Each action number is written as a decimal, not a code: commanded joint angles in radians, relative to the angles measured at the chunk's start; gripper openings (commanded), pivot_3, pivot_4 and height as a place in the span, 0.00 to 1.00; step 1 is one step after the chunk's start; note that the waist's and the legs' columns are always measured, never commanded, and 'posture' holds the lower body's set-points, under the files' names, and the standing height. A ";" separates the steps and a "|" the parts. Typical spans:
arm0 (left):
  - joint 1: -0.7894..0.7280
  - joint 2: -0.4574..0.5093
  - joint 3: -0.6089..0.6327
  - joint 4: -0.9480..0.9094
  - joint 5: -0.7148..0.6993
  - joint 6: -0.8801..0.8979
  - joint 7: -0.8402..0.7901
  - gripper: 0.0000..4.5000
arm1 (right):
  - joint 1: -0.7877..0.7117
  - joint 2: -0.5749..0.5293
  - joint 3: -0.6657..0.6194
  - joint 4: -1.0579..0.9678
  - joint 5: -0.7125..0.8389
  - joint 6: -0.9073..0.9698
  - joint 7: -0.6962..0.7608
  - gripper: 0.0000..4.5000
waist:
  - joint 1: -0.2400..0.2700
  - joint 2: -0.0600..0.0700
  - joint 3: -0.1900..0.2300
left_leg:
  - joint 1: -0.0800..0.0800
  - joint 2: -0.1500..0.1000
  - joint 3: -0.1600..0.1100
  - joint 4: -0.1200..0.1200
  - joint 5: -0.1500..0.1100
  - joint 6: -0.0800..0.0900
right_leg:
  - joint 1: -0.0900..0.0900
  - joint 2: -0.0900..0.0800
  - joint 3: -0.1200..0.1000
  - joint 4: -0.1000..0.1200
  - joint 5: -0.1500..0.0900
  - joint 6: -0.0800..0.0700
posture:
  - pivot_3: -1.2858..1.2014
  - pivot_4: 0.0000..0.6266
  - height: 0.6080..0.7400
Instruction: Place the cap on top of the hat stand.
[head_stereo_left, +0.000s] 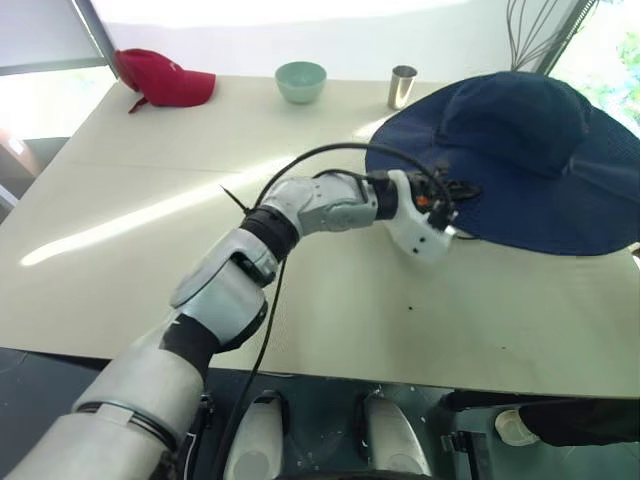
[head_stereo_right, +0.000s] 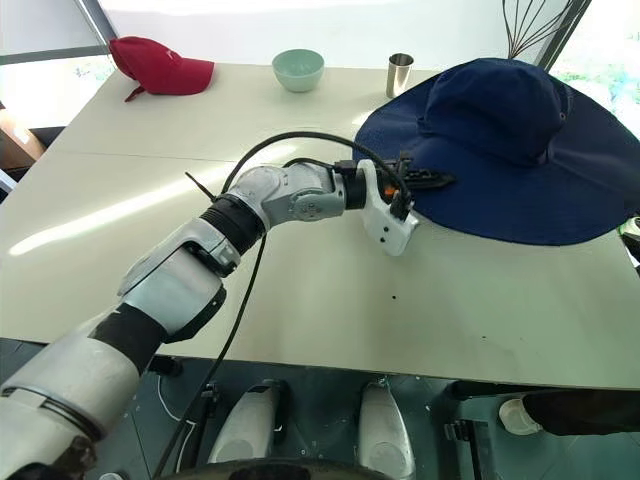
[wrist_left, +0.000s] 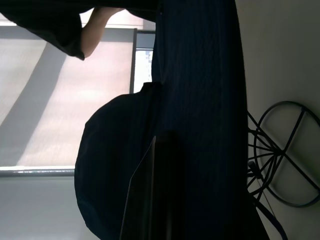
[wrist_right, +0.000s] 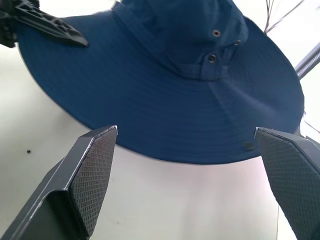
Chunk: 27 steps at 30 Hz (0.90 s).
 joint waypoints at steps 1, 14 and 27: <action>-0.024 -0.001 -0.057 -0.014 0.098 -0.002 0.112 0.00 | 0.006 0.020 -0.041 -0.009 -0.003 -0.024 -0.010 1.00 | 0.000 0.000 0.000 | 0.000 0.000 0.000 0.000 0.000 0.000 | 0.000 0.000 0.000 0.000 0.000 0.000 | 0.52 0.24 0.99; -0.136 -0.019 -0.139 0.203 0.195 0.029 0.278 0.00 | 0.028 0.059 -0.019 -0.031 0.013 -0.049 -0.041 1.00 | -0.001 -0.001 0.000 | 0.000 0.000 0.000 0.000 0.000 0.000 | 0.000 0.000 0.000 0.000 -0.003 0.000 | 0.52 0.24 0.99; -0.079 0.015 -0.178 0.195 0.196 -0.026 0.236 0.28 | 0.082 0.042 0.029 0.025 -0.056 -0.095 -0.065 1.00 | -0.002 0.000 0.000 | 0.000 0.000 0.000 0.000 0.000 0.000 | 0.000 0.000 0.000 0.000 -0.002 -0.001 | 0.52 0.24 0.99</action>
